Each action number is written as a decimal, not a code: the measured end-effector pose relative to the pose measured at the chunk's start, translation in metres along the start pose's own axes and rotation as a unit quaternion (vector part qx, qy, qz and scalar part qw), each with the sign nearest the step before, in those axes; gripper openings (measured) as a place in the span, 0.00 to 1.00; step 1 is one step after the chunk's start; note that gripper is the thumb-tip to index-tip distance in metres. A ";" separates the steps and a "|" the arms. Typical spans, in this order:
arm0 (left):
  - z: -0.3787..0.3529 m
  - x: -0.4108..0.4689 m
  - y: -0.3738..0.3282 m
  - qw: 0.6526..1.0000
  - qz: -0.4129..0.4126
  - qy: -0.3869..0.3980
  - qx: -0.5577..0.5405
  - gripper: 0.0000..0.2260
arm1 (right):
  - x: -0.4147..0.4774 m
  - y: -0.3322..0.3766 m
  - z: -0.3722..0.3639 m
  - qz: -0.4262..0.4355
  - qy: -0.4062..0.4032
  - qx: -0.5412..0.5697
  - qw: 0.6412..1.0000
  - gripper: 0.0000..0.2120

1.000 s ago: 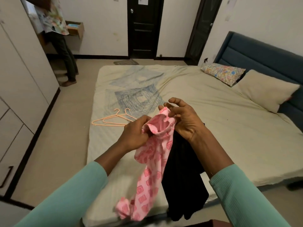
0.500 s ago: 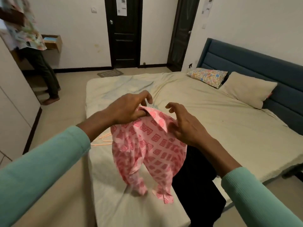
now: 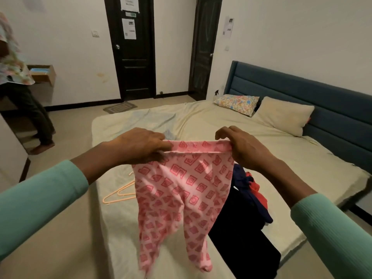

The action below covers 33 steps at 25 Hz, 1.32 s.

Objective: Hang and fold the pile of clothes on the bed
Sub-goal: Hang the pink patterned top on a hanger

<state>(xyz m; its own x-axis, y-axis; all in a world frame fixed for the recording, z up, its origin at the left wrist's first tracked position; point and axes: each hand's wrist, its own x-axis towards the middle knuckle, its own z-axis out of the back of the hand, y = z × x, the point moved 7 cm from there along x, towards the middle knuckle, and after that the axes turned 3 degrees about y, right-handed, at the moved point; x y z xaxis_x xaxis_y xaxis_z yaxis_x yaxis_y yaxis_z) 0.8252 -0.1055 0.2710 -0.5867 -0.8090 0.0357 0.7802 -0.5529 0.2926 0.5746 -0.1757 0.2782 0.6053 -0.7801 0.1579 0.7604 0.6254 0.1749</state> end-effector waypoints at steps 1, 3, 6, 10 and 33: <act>-0.005 -0.003 0.006 1.000 0.006 0.006 -0.013 0.16 | -0.001 0.001 -0.001 0.016 0.008 0.029 0.999 0.24; -0.012 -0.005 0.019 0.999 0.015 0.020 -0.022 0.16 | -0.007 0.014 -0.007 0.069 0.031 0.047 0.996 0.25; -0.012 -0.004 0.040 0.998 0.050 0.030 -0.030 0.17 | -0.015 0.037 -0.016 0.133 0.053 -0.029 0.989 0.22; 0.000 -0.001 0.048 0.992 0.086 0.025 -0.087 0.36 | -0.023 0.037 -0.006 0.158 0.014 -0.075 0.984 0.17; 0.073 0.029 -0.001 0.749 0.257 -0.061 -0.608 0.15 | -0.038 -0.156 0.089 -0.022 0.085 0.507 0.858 0.16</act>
<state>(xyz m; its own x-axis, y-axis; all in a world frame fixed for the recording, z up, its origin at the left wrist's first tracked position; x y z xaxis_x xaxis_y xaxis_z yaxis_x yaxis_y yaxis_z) 0.7918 -0.1141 0.3417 -0.0980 -0.9941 -0.0471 0.4875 -0.0066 -0.8731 0.4116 -0.2423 0.3316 0.6716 -0.7409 0.0004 0.2413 0.2192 0.9454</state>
